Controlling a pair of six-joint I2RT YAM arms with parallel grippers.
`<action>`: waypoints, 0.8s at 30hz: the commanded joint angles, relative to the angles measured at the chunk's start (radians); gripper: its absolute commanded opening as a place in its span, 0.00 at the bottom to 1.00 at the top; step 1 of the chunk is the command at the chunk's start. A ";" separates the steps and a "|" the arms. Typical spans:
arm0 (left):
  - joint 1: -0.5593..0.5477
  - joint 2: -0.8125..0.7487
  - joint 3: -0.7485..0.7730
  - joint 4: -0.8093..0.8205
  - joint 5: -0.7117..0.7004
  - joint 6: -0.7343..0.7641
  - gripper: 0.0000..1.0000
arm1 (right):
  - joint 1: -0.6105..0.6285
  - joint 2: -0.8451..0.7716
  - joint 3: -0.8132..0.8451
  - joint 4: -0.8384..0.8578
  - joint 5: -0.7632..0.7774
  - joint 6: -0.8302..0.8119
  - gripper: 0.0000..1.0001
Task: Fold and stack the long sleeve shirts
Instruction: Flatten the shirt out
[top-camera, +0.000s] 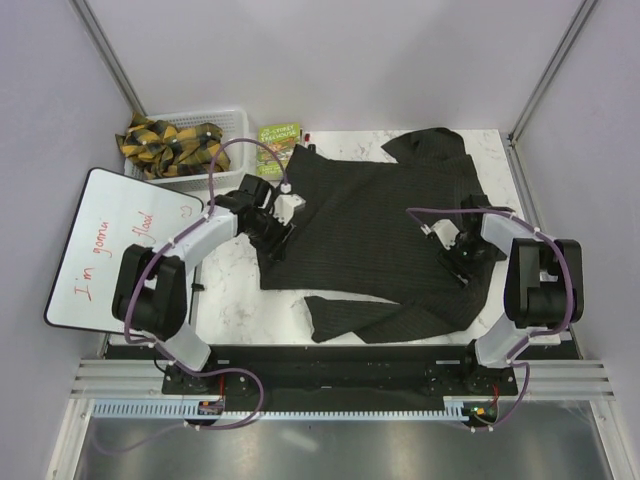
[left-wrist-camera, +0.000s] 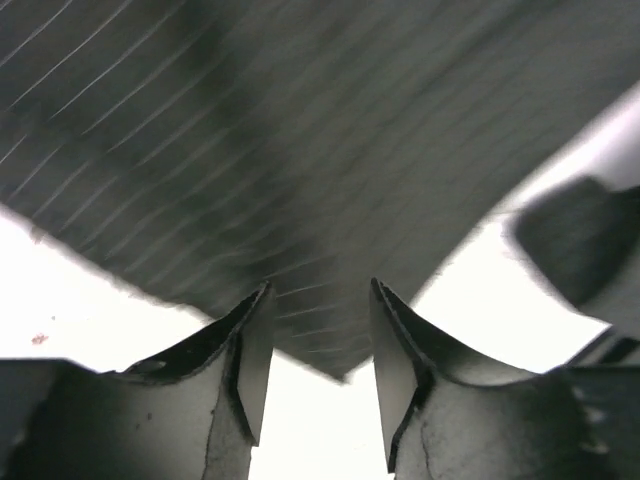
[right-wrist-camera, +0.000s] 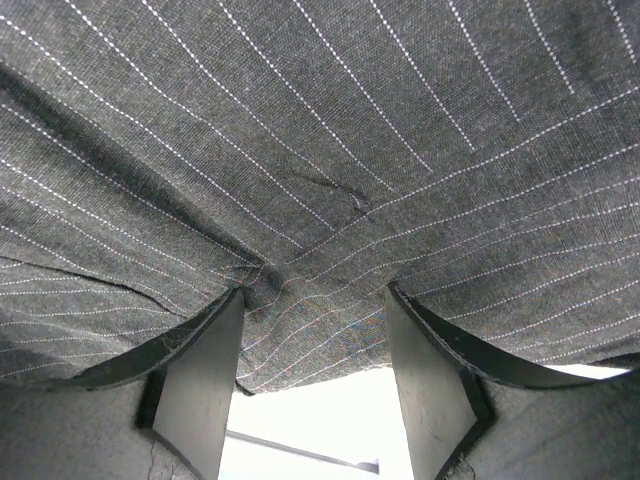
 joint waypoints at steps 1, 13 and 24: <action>0.154 0.076 0.056 -0.012 -0.002 0.012 0.47 | -0.081 0.009 -0.083 0.082 0.139 -0.191 0.64; 0.187 0.194 0.143 0.026 0.162 -0.196 0.40 | -0.152 0.014 -0.008 0.045 0.081 -0.247 0.63; 0.174 0.320 0.237 0.084 0.150 -0.330 0.43 | -0.152 0.021 -0.016 0.041 0.076 -0.244 0.63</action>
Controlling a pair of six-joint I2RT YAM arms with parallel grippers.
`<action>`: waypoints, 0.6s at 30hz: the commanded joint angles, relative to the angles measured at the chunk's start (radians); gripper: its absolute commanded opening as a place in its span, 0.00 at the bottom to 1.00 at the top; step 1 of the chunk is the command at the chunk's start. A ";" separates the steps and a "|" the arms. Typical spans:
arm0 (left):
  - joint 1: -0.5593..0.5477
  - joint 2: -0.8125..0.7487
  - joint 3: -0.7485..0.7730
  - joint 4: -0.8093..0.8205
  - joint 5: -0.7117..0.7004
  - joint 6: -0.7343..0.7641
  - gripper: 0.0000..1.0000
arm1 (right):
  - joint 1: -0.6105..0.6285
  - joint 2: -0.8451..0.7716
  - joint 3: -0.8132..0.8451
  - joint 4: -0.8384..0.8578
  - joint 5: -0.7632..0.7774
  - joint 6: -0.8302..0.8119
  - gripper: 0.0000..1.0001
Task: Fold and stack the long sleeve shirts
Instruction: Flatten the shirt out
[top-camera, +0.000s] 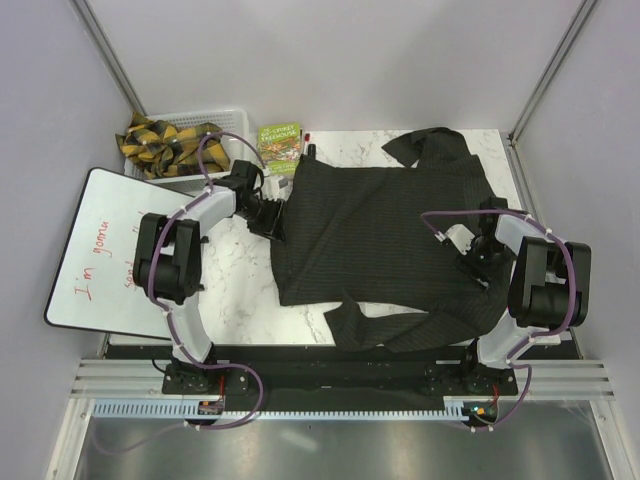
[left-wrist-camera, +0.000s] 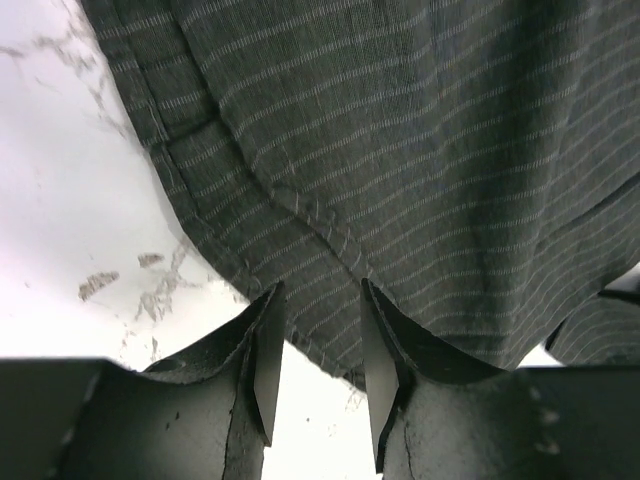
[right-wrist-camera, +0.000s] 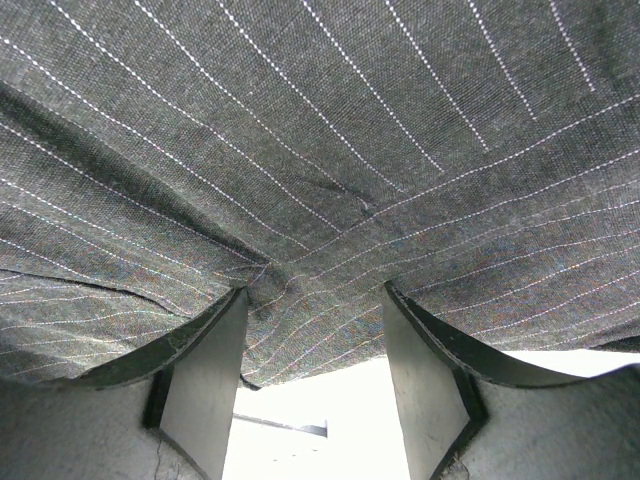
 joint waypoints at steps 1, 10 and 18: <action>-0.011 0.037 0.068 0.047 0.031 -0.081 0.43 | -0.006 0.032 0.002 0.043 -0.008 -0.022 0.63; -0.024 0.109 0.097 0.072 0.021 -0.098 0.40 | -0.006 0.039 0.000 0.046 0.000 -0.022 0.63; -0.026 0.132 0.117 0.092 -0.021 -0.116 0.28 | -0.008 0.052 0.000 0.054 0.015 -0.030 0.62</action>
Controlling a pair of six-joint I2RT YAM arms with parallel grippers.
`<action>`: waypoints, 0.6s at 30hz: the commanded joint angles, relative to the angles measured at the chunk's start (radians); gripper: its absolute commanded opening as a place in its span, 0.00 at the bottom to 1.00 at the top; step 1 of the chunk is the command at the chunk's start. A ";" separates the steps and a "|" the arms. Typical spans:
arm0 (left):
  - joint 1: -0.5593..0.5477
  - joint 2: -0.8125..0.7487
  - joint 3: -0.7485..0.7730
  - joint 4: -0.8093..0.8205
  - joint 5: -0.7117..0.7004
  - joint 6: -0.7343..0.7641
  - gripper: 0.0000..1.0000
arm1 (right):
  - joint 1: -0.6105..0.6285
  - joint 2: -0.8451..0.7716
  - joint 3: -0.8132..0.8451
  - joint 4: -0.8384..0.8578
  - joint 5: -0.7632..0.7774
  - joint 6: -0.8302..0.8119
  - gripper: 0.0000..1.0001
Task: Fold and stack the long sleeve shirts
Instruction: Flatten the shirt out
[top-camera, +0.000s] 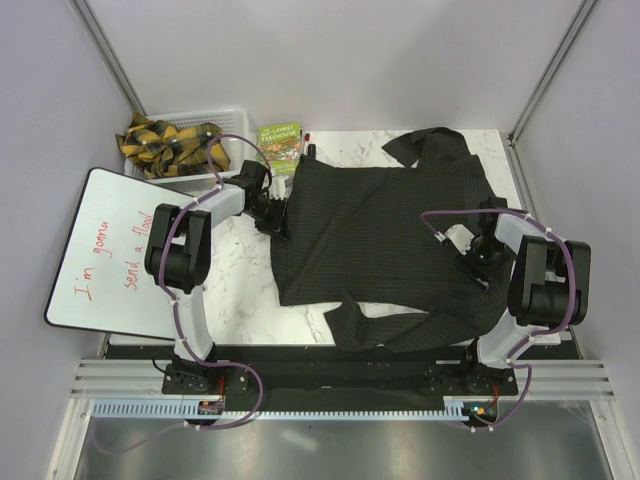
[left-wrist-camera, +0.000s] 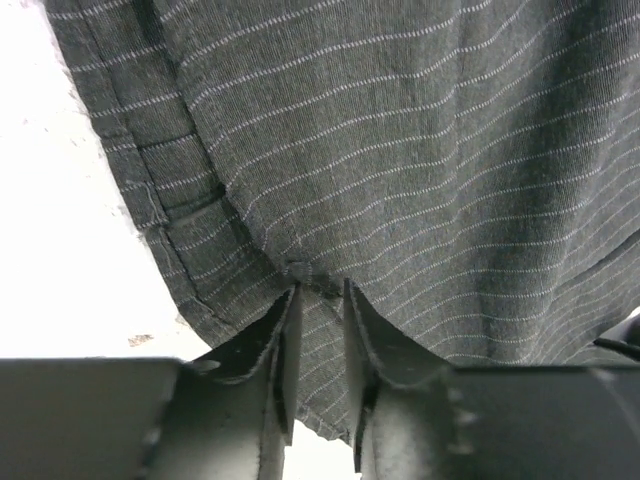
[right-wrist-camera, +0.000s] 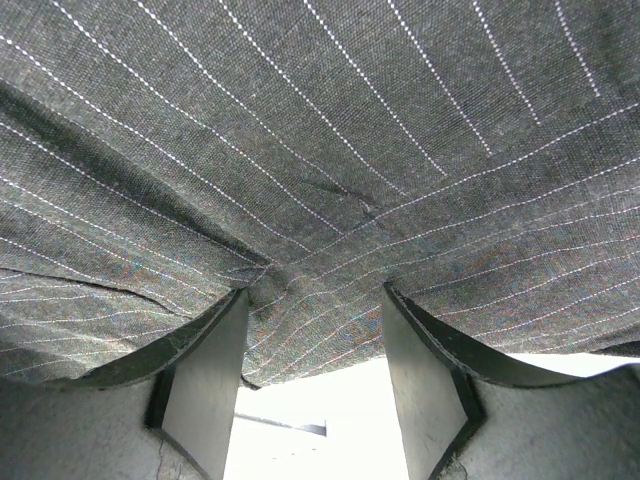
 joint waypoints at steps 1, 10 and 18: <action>-0.003 0.015 0.054 0.033 -0.028 -0.033 0.25 | -0.008 0.045 -0.004 0.060 0.016 -0.027 0.63; 0.016 -0.026 0.037 0.018 -0.130 0.015 0.02 | -0.011 0.046 0.003 0.060 0.021 -0.027 0.62; 0.040 -0.117 -0.014 0.004 -0.194 0.065 0.02 | -0.011 0.039 -0.010 0.056 0.013 -0.038 0.62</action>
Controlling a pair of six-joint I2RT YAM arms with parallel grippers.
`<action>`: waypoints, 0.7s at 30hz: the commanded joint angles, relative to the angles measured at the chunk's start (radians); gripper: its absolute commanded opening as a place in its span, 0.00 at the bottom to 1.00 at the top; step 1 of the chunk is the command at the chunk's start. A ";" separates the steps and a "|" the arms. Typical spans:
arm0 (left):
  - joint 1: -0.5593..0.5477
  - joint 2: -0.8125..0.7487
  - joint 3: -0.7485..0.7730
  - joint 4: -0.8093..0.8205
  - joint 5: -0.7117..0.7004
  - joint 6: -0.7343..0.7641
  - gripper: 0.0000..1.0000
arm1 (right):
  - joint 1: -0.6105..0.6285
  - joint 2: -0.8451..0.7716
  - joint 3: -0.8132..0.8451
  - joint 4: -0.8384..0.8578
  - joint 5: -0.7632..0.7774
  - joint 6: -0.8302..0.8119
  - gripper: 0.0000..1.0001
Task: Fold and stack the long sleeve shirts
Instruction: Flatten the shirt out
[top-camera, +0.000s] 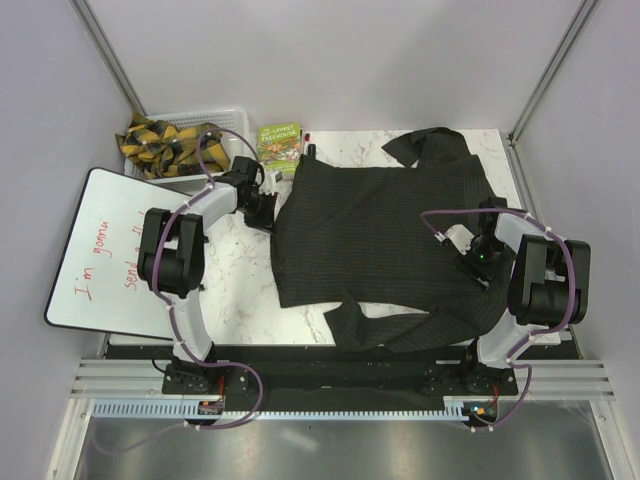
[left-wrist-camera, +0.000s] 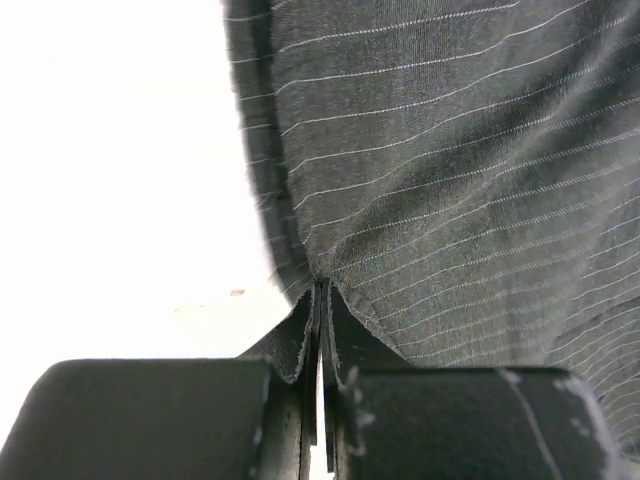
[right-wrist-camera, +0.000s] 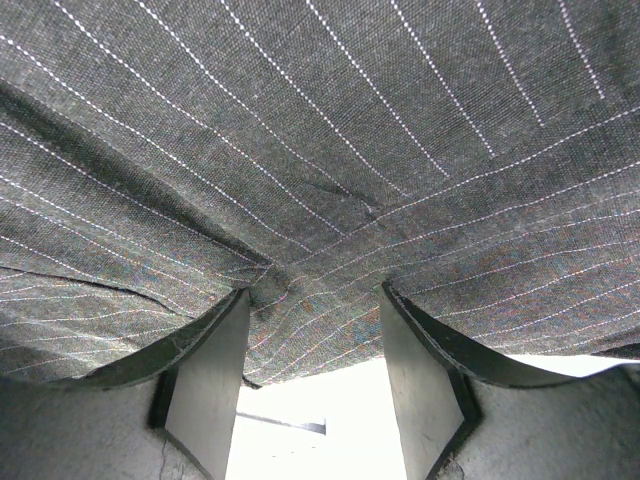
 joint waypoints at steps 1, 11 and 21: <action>0.013 -0.088 -0.020 0.005 -0.073 0.061 0.02 | -0.011 0.031 -0.018 0.060 0.012 -0.040 0.62; -0.055 -0.100 0.035 -0.025 0.000 0.221 0.43 | -0.012 -0.061 0.173 -0.202 -0.259 -0.018 0.64; -0.195 0.047 0.112 -0.022 -0.113 0.264 0.40 | -0.012 0.138 0.310 -0.092 -0.216 0.114 0.63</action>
